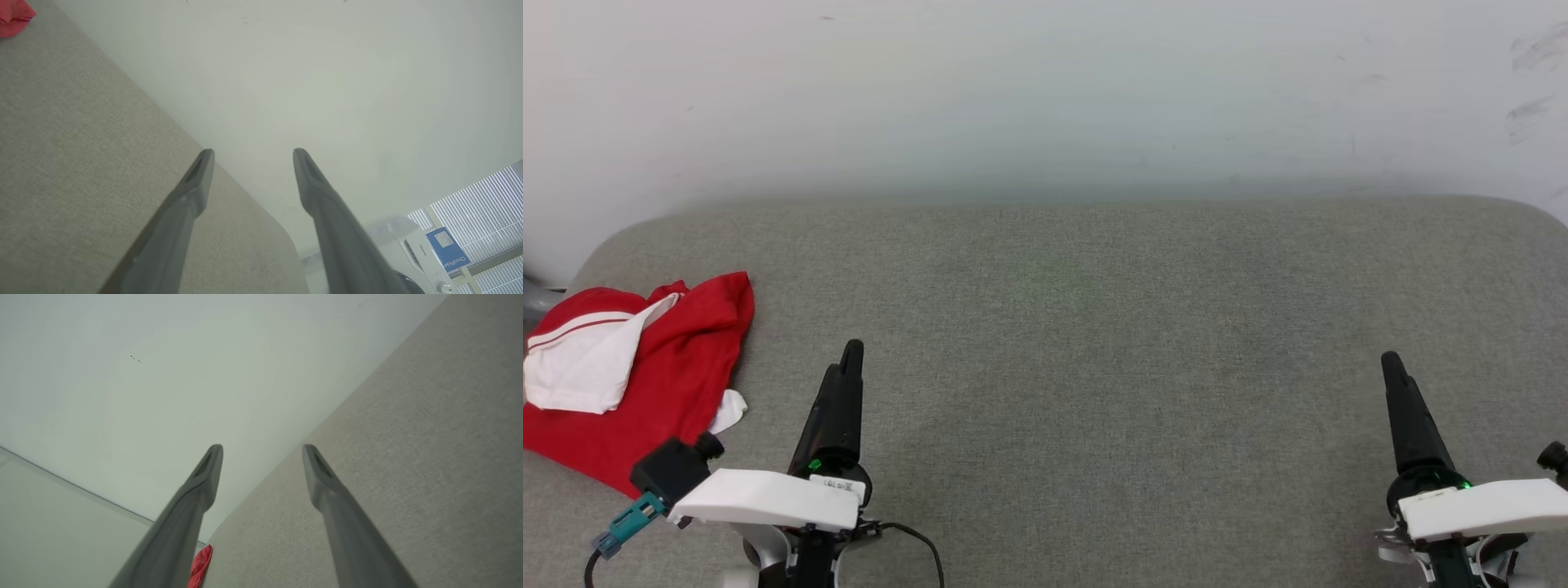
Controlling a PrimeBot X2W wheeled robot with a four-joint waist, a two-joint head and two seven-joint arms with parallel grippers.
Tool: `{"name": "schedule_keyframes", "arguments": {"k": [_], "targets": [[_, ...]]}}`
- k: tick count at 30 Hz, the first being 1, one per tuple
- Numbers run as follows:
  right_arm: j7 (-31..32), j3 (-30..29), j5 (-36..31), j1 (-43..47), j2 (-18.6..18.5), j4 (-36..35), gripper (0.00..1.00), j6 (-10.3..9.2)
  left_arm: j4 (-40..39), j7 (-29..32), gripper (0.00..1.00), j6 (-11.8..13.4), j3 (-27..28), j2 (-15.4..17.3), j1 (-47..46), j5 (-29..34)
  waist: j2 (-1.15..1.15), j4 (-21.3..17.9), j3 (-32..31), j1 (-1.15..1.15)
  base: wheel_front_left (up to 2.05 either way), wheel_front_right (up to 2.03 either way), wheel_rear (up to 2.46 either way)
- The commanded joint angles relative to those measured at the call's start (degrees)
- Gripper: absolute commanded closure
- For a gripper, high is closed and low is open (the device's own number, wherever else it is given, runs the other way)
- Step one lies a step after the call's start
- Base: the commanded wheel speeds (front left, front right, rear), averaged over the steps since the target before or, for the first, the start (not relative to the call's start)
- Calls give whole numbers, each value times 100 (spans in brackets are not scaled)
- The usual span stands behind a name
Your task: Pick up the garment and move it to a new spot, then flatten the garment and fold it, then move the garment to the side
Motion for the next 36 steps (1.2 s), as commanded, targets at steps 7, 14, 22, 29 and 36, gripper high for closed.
{"name": "schedule_keyframes", "arguments": {"k": [7, 14, 22, 29, 36], "targets": [[-57, 122, -1412, 38, -61, -296, 0, 0, -170, -178, 0, -11, -12, 9, 34, 1163, 0, 4, -10, 0, 0, 0, 0], [-44, 184, -2361, 97, -114, -438, 0, 0, -197, -305, 0, 32, 42, 32, 84, 2140, 0, 7, -20, 0, 0, 0, 0], [14, 156, -3134, 158, -140, -491, 0, 0, -216, -446, 0, 171, -115, 200, 120, 3031, 0, 7, -31, 0, 0, 0, 0], [36, 104, -3685, 210, -99, -533, 0, 0, -143, -553, 0, 289, -302, 331, 133, 3539, 0, 11, -41, 0, 0, 0, 0], [35, 56, -4217, 256, -64, -542, 0, 0, -43, -658, 0, 439, -458, 453, 150, 3983, 0, 14, -52, 0, 0, 0, 0]]}}
